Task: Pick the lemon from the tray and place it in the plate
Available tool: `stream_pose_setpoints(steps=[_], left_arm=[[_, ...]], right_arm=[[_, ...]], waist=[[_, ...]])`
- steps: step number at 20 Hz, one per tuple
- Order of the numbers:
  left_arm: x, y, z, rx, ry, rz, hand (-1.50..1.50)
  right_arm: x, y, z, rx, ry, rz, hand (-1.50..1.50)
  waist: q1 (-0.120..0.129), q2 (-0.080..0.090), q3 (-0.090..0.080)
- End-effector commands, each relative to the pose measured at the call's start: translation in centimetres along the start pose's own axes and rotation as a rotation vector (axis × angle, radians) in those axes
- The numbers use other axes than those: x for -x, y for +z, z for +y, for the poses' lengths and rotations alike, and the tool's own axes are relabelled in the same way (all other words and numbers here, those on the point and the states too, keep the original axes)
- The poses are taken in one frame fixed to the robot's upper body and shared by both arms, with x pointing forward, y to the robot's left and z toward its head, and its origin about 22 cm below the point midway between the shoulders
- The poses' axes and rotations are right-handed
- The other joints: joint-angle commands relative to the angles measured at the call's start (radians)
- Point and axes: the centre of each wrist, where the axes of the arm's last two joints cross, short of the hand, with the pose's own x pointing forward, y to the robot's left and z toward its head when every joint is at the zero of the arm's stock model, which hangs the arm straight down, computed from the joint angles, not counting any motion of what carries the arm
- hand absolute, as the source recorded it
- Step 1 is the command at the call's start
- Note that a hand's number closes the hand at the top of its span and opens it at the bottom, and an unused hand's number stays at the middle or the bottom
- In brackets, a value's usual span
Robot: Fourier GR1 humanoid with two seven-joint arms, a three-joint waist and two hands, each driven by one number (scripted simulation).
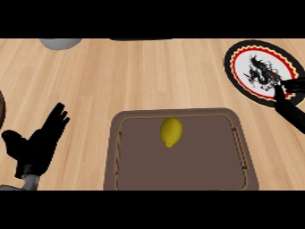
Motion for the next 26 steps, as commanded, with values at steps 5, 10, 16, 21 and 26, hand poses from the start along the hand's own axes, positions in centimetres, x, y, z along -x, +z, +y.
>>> stream_pose_setpoints(steps=[5, 10, 16, 21, 26], left_arm=[[3.0, 1.4, -3.4, 0.051, 0.040, 0.157, 0.00], [2.1, 0.1, -4.0, 0.056, 0.042, 0.147, 0.00], [2.6, 0.4, -4.0, 0.066, 0.013, 0.135, 0.00], [2.2, 0.0, -3.8, 0.055, 0.020, 0.143, 0.00], [2.7, 0.3, -5.0, 0.088, 0.017, 0.142, 0.00]], right_arm=[[-2.5, 7.3, 3.5, 0.379, -0.070, -0.011, -1.50], [-5.3, 9.5, 2.2, 0.251, 0.073, 0.035, -1.50], [-5.9, 10.9, 2.3, -0.114, 0.342, 0.220, -1.50], [-10.9, 11.7, 3.9, -0.198, 0.420, 0.283, -1.50], [-13.4, 9.2, 7.2, -0.242, 0.521, 0.376, -1.50]], waist=[[0.023, -0.007, 0.011], [0.036, -0.003, 0.011], [0.047, 0.001, 0.006], [0.056, -0.001, 0.008], [0.067, 0.001, 0.010]])
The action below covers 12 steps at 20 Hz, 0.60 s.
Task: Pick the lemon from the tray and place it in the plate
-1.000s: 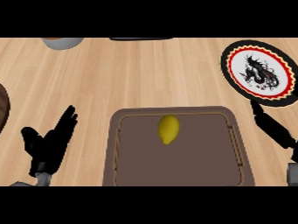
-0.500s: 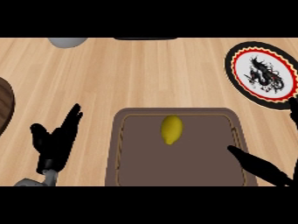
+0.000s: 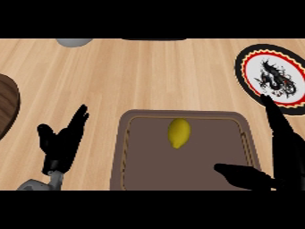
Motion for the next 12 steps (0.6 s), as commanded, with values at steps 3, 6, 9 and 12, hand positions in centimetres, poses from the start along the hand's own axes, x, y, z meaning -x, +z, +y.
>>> stream_pose_setpoints(steps=[3, 6, 9, 12], left_arm=[[1.0, 0.4, -0.3, 0.017, 0.005, 0.080, 0.00], [1.1, 0.9, -0.2, 0.004, 0.013, 0.080, 0.00], [1.2, 0.8, 0.4, 0.002, 0.011, 0.061, 0.00], [0.2, 0.9, -0.2, 0.018, 0.007, 0.076, 0.00]], right_arm=[[-4.7, -1.6, 3.6, -0.057, 0.087, 0.098, -1.50], [-5.6, -0.5, 4.7, -0.054, 0.122, 0.113, -1.50], [-4.9, 0.0, 6.4, -0.092, 0.132, 0.167, -1.50], [-6.2, -0.4, 8.1, -0.151, 0.134, 0.185, -1.50]], waist=[[0.006, 0.007, -0.003], [-0.002, 0.004, -0.002], [-0.010, 0.003, -0.002], [-0.005, 0.003, -0.002]])
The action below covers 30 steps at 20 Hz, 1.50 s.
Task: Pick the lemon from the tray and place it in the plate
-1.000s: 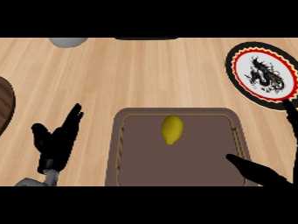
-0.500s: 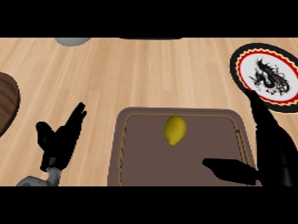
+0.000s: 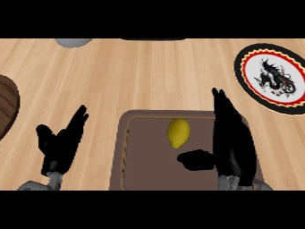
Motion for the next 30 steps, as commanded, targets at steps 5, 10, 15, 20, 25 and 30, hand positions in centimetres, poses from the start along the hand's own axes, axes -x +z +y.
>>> stream_pose_setpoints(steps=[5, 10, 15, 20, 25, 30], left_arm=[[1.7, -0.8, 1.9, -0.007, 0.006, 0.081, 0.00], [1.7, 1.1, 0.5, 0.001, 0.000, 0.073, 0.00], [2.0, 0.1, 0.7, 0.012, 0.020, 0.077, 0.00], [2.2, 0.2, 1.1, 0.007, 0.010, 0.095, 0.00], [1.1, 0.1, -0.1, 0.000, 0.003, 0.073, 0.00], [1.6, 0.3, -0.9, 0.012, 0.005, 0.052, 0.00]], right_arm=[[-2.3, -0.2, 3.2, -0.087, -0.015, 0.118, -1.50], [-1.6, -0.1, 4.4, -0.076, 0.029, 0.143, -1.50], [-2.9, -1.4, 4.6, -0.059, 0.117, 0.186, -1.50], [-1.6, -2.7, 4.9, -0.073, 0.124, 0.218, -1.50], [-2.5, -4.0, 5.7, -0.103, 0.117, 0.227, -1.50], [0.0, -5.0, 8.8, -0.143, 0.159, 0.230, -1.50]], waist=[[-0.004, 0.006, -0.005], [-0.002, 0.003, -0.004], [-0.004, 0.004, -0.005], [-0.007, 0.004, -0.005], [0.000, 0.005, -0.005], [0.001, 0.006, -0.004]])
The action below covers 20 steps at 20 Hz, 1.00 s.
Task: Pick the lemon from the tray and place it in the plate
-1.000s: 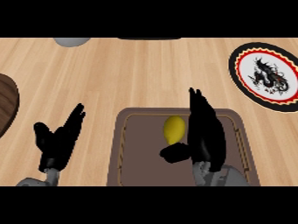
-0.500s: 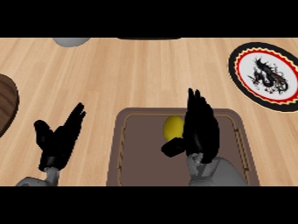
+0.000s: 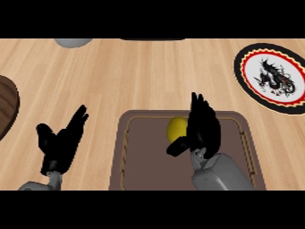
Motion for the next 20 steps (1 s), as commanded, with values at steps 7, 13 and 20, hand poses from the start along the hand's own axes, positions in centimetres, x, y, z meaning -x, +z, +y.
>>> stream_pose_setpoints(steps=[7, 13, 20], left_arm=[[1.2, -0.6, 0.4, -0.005, -0.006, 0.045, 0.00], [0.5, -0.3, 0.0, 0.019, 0.002, 0.064, 0.00], [0.1, -0.5, -2.4, 0.081, 0.006, 0.019, 0.00]], right_arm=[[0.2, -1.4, 2.9, -0.008, 0.131, 0.047, 1.50], [-3.1, -3.6, 1.4, 0.090, 0.113, 0.092, 1.50], [-6.9, -9.1, -5.3, 0.335, -0.034, 0.282, 1.50]], waist=[[-0.004, 0.005, -0.006], [0.020, 0.010, -0.006], [0.085, 0.040, -0.007]])
